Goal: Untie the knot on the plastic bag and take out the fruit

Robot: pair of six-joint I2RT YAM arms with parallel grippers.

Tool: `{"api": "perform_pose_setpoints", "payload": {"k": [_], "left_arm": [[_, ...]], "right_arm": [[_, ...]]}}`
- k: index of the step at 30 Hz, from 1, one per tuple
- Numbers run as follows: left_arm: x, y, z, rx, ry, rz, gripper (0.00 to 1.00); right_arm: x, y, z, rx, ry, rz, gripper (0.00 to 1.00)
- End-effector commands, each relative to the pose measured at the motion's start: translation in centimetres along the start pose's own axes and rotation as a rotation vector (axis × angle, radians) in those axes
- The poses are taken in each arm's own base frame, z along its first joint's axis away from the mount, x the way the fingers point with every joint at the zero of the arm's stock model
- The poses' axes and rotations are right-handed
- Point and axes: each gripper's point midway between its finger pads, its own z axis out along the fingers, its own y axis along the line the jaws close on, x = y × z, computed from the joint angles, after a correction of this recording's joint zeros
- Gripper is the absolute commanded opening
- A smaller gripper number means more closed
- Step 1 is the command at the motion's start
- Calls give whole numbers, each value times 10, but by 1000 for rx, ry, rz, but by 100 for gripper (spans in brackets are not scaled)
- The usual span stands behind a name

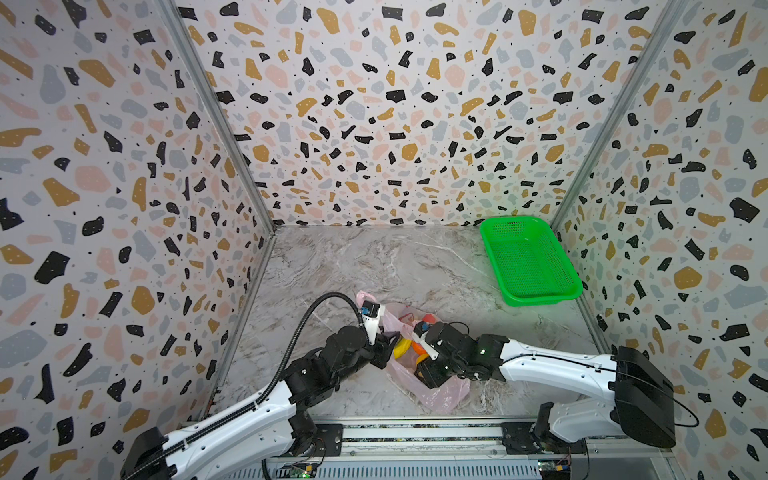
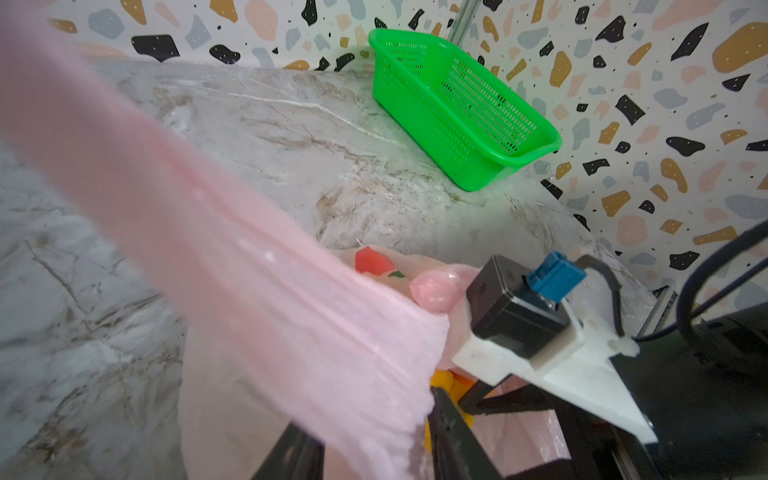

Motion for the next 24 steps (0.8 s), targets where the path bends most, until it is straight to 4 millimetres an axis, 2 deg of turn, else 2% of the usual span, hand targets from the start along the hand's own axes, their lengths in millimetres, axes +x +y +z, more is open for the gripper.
{"api": "perform_pose_setpoints", "payload": {"k": [1, 3, 6, 12, 19, 24], "left_arm": [[-1, -7, -9, 26, 22, 6, 46], [3, -5, -9, 18, 37, 18, 46], [10, -3, -7, 15, 60, 29, 38], [18, 2, -5, 3, 66, 2, 4], [23, 8, -9, -17, 38, -23, 1], [34, 7, -8, -19, 52, -28, 0]], "right_arm": [[-31, -8, -4, 45, -94, 0, 62], [-42, -14, -3, 59, -124, 13, 63], [-63, -31, -4, 91, -177, 39, 63], [-103, -75, -9, 211, -290, 74, 64], [-137, -131, -5, 330, -372, 123, 66], [-166, -154, -24, 403, -481, 152, 71]]}}
